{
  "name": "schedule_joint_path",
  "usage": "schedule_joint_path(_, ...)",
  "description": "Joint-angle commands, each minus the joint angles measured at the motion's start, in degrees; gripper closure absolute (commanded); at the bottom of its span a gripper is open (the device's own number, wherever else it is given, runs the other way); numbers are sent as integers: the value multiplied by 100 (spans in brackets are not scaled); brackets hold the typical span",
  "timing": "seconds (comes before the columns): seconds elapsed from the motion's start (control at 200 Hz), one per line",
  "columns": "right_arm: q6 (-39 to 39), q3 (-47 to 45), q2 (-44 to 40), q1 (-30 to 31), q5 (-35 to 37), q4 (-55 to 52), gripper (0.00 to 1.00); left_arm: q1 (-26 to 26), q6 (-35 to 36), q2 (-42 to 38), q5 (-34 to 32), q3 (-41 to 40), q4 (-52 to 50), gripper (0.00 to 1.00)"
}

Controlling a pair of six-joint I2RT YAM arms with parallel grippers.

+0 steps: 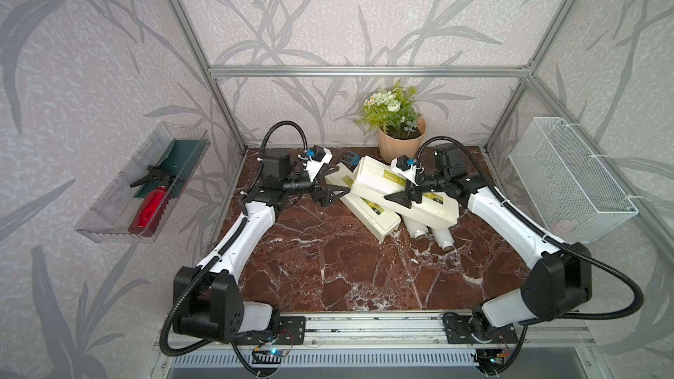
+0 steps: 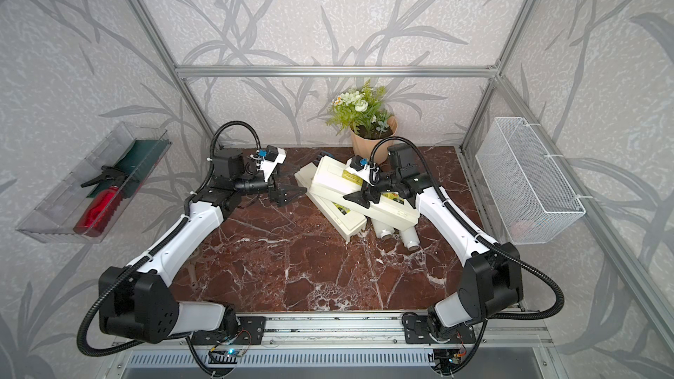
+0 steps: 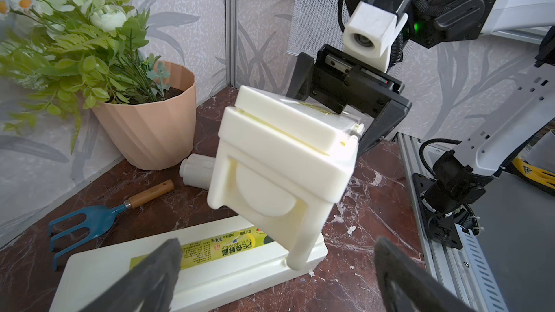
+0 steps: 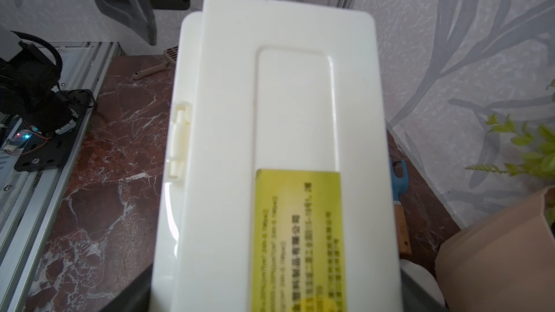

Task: Put plastic wrap rolls into dispensers
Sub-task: Open the lid of the plastic wrap cutting box.

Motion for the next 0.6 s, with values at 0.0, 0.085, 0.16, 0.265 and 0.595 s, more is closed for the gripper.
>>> schedule_joint_path(0.0,-39,34,-204,19,-484,239,24,-277,439,33,-99,16,-211,0)
schedule_joint_path(0.085,-62,0,-260,27,-689,204,24,-529,732,214,-407,116,-203,1)
schedule_joint_path(0.16,-171,-91,-362,35,-878,129,24,-610,869,299,-595,148,-35,1)
schedule_joint_path(0.265,-619,-375,-581,45,-1063,60,26,-652,848,252,-710,72,263,1)
schedule_joint_path(0.595,-988,-544,-749,45,-1535,-7,29,-995,938,96,-767,-315,409,1)
